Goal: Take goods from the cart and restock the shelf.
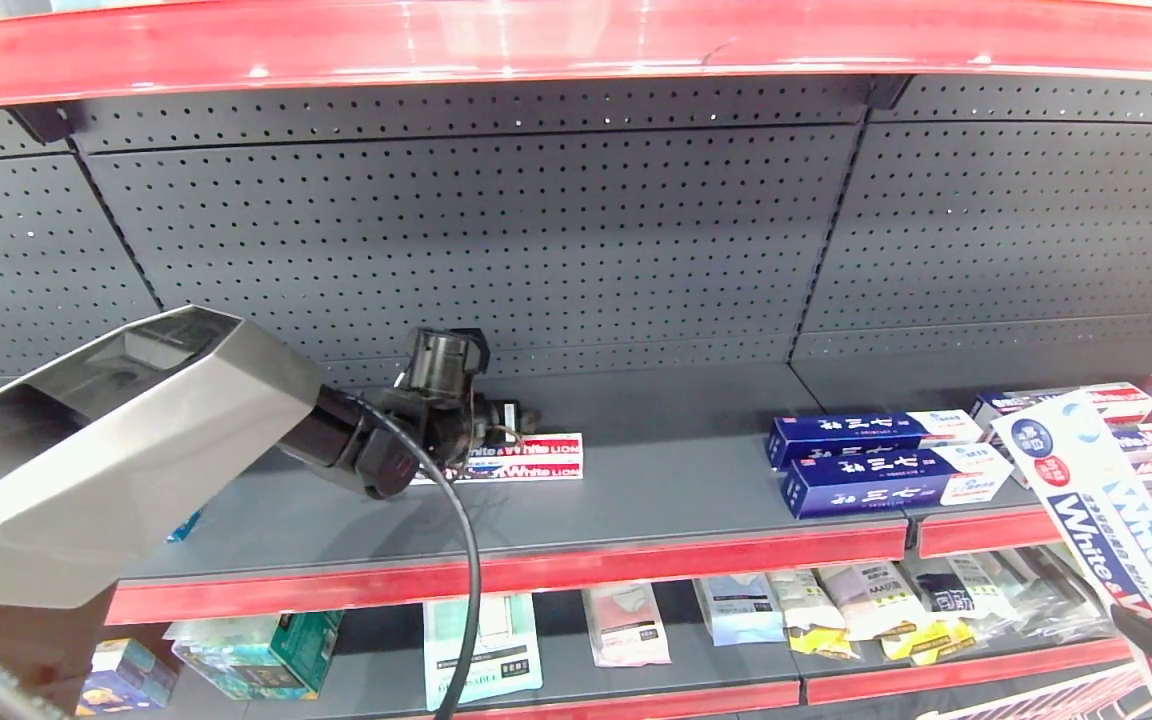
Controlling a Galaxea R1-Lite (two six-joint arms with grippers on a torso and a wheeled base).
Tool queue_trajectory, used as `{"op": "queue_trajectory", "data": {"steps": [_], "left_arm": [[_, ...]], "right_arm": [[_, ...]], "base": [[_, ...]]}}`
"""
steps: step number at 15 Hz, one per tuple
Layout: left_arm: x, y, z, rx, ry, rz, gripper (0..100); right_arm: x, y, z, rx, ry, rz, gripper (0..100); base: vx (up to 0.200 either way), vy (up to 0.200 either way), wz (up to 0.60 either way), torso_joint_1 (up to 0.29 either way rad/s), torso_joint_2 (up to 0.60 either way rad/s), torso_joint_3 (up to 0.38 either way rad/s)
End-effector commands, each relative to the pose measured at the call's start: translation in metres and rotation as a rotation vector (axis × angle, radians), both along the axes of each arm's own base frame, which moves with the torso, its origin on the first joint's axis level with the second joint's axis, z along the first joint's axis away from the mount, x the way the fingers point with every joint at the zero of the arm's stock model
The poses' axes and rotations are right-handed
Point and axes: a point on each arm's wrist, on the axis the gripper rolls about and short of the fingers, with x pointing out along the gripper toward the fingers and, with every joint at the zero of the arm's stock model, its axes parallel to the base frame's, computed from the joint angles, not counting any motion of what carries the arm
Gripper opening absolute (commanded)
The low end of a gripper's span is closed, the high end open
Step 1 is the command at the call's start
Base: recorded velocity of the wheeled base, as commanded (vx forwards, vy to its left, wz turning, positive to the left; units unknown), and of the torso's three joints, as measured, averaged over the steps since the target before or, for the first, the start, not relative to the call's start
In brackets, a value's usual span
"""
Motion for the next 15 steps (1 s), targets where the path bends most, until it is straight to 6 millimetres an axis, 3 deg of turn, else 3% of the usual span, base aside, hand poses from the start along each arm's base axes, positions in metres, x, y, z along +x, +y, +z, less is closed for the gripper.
{"op": "queue_trajectory", "data": {"steps": [1,15], "left_arm": [[0.0082,-0.0117,-0.0097,0.009,-0.011,0.010,100],[0.0046,-0.0133,-0.0118,0.036,0.054,-0.005,100]], "right_arm": [[0.0010,0.0002,-0.0012,-0.002,0.011,0.001,0],[0.0027,0.0006,-0.0022,-0.002,0.023,0.003,0]], "base": [[0.000,0.000,0.00,0.000,0.00,0.000],[0.000,0.000,0.00,0.000,0.00,0.000]]}}
